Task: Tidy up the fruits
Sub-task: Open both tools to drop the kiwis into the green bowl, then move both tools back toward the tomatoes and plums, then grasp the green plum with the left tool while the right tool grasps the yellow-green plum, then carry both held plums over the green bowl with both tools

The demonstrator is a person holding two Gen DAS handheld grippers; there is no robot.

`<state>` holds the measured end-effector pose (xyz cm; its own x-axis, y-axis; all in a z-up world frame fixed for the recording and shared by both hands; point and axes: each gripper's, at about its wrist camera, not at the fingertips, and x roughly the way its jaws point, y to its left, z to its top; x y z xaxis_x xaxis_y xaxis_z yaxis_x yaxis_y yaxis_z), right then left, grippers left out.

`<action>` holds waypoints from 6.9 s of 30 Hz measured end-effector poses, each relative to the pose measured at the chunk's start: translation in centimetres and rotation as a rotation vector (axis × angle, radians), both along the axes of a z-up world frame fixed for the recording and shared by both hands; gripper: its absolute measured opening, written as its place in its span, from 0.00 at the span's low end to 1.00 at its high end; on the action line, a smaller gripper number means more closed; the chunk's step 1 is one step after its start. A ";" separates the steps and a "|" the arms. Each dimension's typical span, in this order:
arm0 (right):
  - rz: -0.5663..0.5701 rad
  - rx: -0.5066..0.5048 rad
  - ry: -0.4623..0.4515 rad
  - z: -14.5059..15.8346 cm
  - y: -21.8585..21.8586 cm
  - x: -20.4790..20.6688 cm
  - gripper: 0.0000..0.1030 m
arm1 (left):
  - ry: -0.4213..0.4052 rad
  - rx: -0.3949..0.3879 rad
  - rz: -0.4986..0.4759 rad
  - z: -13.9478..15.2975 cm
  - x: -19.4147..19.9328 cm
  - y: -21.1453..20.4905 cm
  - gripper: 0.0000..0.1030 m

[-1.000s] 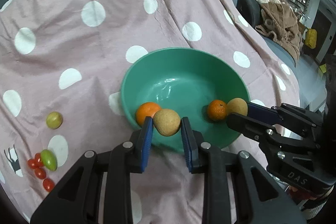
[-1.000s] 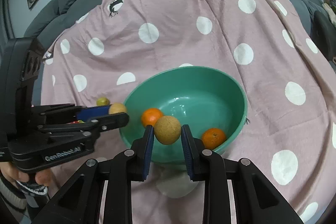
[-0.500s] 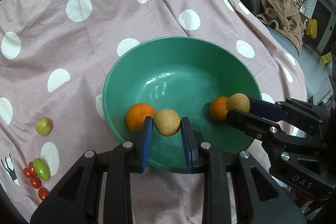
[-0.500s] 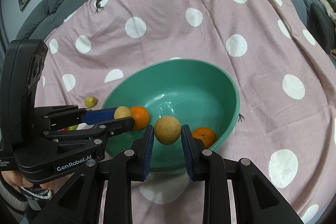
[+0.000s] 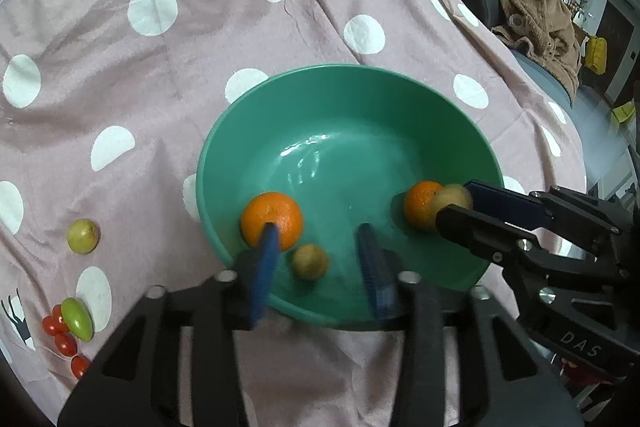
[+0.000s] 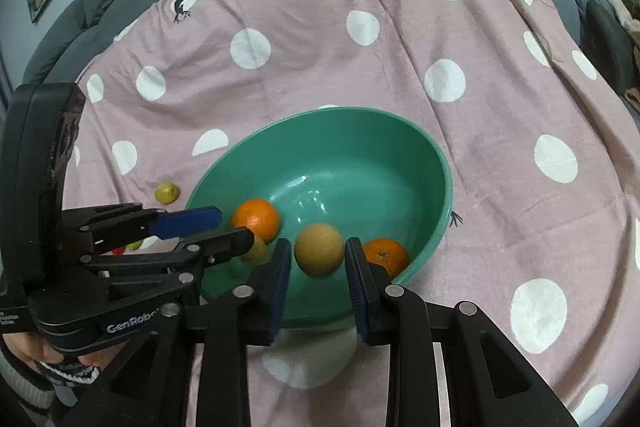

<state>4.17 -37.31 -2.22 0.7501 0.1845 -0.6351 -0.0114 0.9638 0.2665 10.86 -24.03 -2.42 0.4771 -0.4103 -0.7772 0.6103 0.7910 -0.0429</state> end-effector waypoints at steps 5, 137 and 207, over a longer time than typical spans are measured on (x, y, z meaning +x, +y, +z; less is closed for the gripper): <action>-0.013 0.009 -0.013 0.5 -0.1 -0.5 0.30 | -0.014 -0.020 0.008 0.8 -0.6 0.7 0.60; 0.387 -0.031 0.135 -2.2 23.0 13.2 0.45 | 0.078 -0.189 0.607 -2.2 9.6 30.5 0.33; 0.380 0.056 0.027 2.2 17.9 -1.9 0.44 | 0.086 -0.137 0.516 1.0 -7.7 25.0 0.33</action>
<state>2.22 -19.40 -0.05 0.6044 0.4809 -0.6352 -0.3573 0.8762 0.3233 3.13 0.96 -1.45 0.5806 -0.2399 -0.7781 0.1341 0.9707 -0.1993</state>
